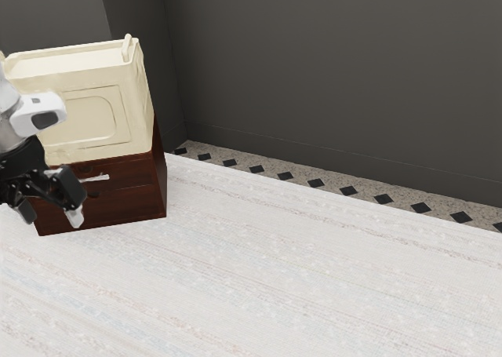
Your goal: Pull the drawer handle with one arm to open the drawer
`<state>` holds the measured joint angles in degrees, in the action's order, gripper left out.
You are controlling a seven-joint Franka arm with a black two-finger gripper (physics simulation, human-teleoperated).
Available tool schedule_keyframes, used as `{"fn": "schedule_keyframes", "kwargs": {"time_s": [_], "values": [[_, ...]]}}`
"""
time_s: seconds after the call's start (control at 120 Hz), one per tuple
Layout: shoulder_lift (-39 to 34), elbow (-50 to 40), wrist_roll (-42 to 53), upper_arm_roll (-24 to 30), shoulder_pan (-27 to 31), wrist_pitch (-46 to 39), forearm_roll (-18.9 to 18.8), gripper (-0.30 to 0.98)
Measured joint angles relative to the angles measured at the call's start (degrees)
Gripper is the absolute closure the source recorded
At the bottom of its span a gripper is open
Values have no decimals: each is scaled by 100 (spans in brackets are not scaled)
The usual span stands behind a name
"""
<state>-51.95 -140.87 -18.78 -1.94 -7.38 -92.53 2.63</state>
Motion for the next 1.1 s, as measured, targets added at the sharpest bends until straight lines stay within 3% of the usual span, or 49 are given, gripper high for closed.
{"fn": "schedule_keyframes", "kwargs": {"time_s": [0.108, 0.308, 0.45, 0.575, 0.742, 0.883, 1.1], "values": [[-1, -96, 299, 20, -120, -117, -263, 0], [22, -24, 1784, 46, -143, -669, -940, 0], [140, -54, 2692, 29, -53, -1011, -1102, 0], [752, -55, 3330, 42, 130, -1404, -1252, 0], [1501, -70, 3939, 33, 204, -2030, -1520, 0], [1670, -390, 4305, 32, 320, -2496, -1695, 0], [2092, -798, 4722, 28, 1043, -3362, -1764, 0]]}}
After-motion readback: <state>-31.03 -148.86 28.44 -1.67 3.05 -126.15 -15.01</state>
